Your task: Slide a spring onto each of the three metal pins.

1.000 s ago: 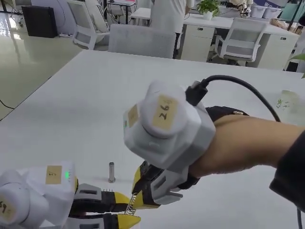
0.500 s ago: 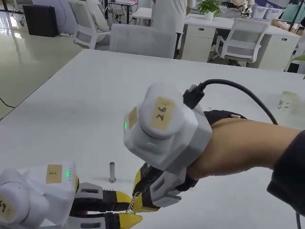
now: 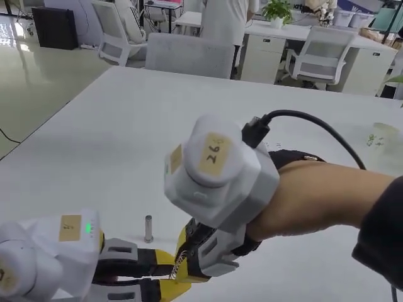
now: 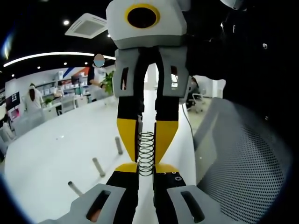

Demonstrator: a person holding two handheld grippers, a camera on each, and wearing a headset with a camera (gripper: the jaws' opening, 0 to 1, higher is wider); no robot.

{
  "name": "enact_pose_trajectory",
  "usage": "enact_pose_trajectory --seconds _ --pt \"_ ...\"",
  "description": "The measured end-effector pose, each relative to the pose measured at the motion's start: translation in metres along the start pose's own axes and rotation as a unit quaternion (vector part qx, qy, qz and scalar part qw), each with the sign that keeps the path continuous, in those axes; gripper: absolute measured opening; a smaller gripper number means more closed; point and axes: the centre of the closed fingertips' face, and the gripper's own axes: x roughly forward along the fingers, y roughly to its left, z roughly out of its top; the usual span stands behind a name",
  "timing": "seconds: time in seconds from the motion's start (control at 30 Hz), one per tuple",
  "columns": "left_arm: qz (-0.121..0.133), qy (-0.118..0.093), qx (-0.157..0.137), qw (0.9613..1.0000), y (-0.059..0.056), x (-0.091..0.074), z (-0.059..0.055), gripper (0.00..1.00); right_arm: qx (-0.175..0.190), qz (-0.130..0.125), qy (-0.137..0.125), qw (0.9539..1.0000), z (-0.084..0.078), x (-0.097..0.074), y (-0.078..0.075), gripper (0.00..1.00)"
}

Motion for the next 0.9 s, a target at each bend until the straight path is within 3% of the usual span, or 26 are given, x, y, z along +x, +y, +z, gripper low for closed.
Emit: enact_pose_trajectory --seconds 0.47,0.9 --pt "0.005 0.001 -0.010 0.9999 0.002 -0.001 -0.002 0.03 -0.005 -0.003 0.005 1.0000 0.000 0.002 -0.001 0.08" --pt "0.010 0.012 -0.036 0.9992 0.006 -0.004 -0.012 0.16 0.000 -0.008 0.012 0.9999 -0.007 0.000 -0.006 0.08"
